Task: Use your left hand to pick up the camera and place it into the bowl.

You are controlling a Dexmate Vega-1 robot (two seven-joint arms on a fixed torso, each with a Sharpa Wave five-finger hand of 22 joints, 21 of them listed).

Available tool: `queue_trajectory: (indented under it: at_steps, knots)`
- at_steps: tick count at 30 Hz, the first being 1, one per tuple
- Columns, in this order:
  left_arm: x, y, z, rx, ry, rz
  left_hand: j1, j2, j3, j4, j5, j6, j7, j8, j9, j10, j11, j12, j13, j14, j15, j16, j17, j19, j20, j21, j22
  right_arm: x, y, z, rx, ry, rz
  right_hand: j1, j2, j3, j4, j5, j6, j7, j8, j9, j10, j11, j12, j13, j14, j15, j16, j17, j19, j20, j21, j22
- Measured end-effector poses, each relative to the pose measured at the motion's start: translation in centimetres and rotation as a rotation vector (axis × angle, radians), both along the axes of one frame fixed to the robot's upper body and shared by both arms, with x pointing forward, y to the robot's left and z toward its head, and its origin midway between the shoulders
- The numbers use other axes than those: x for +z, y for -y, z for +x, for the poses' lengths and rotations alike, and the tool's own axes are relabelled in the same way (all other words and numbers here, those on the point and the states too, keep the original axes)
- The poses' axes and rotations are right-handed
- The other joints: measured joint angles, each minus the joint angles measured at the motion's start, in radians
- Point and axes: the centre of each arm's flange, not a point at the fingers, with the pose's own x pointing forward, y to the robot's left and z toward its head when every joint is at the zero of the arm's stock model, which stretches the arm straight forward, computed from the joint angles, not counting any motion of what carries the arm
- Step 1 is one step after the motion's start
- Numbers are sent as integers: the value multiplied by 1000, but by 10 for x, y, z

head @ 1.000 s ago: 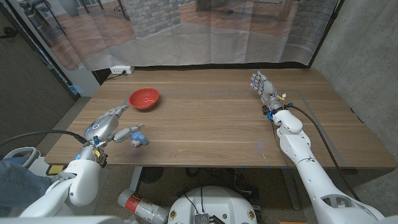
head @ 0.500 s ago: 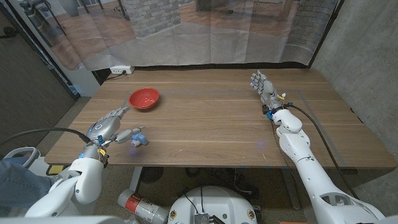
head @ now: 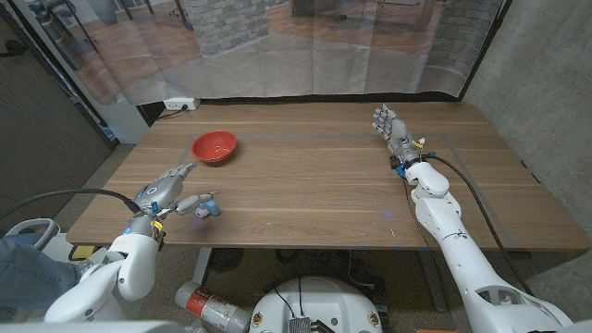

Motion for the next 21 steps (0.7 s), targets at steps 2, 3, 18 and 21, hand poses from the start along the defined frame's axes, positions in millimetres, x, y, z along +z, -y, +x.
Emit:
queue_trajectory:
  at_steps: [2,3,18,21]
  knots:
    - [-1,0,0,-3,-6,-13,0,0,0,0,0,0,0,0,0,0,0,0,0,0,0,0,0,2,2,0,0,0,0,-1,0,2,0,0,0,0,0,0,0,0,0,0,0,0,0,0,0,0,0,0,4,-4,0,0]
    - [-2,1,3,-8,-12,-5,0,0,0,0,0,0,0,0,0,0,0,0,0,0,0,0,0,3,3,0,0,0,0,-1,-1,2,0,0,0,-2,-2,0,0,0,0,0,0,0,0,0,0,0,0,0,4,-4,0,0]
    - [-11,4,15,-36,-63,-24,0,0,0,0,4,0,0,4,0,0,0,0,0,3,3,0,0,12,2,0,0,1,-1,-2,-6,2,1,0,0,-3,-3,0,0,0,0,0,0,0,0,0,0,0,0,0,4,-4,-8,0]
    - [-12,5,18,-39,-75,-24,0,0,0,0,4,0,0,4,0,0,0,2,0,3,3,0,0,15,5,0,0,1,-1,-2,-5,1,2,0,0,-3,-3,0,0,0,0,0,0,0,0,0,0,0,0,0,4,-4,-8,0]
